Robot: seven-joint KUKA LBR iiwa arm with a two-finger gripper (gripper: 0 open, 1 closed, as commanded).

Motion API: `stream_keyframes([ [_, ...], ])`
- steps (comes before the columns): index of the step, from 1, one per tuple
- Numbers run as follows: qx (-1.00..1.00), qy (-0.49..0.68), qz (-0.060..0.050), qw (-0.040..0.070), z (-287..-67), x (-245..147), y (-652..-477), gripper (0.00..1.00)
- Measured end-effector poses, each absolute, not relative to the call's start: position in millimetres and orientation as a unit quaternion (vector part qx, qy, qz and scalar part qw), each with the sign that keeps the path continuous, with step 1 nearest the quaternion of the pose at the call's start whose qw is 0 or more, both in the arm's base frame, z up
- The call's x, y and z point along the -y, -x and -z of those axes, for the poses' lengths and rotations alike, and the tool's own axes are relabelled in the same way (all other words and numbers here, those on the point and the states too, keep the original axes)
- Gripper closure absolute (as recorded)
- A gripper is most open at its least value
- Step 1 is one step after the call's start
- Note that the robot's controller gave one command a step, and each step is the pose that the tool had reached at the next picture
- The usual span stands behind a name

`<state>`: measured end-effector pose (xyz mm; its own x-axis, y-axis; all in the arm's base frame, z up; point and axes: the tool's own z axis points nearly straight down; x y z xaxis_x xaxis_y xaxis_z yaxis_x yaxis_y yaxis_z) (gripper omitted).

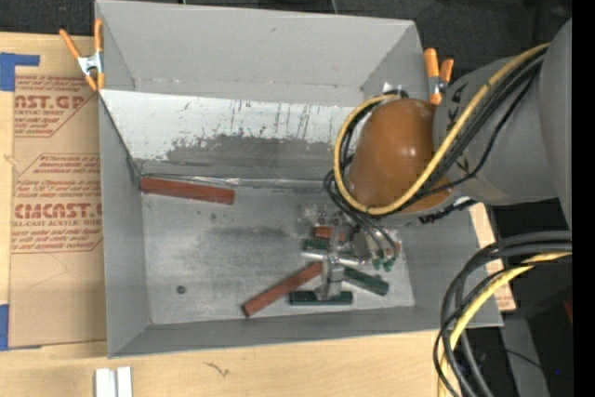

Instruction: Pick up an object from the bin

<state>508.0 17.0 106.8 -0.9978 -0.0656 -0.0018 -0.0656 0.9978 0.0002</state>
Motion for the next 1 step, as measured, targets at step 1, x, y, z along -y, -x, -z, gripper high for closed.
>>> stream_keyframes([
  [1,-0.996,0.086,0.0,0.0,-117.4,9.9,-500.6,0.0],
])
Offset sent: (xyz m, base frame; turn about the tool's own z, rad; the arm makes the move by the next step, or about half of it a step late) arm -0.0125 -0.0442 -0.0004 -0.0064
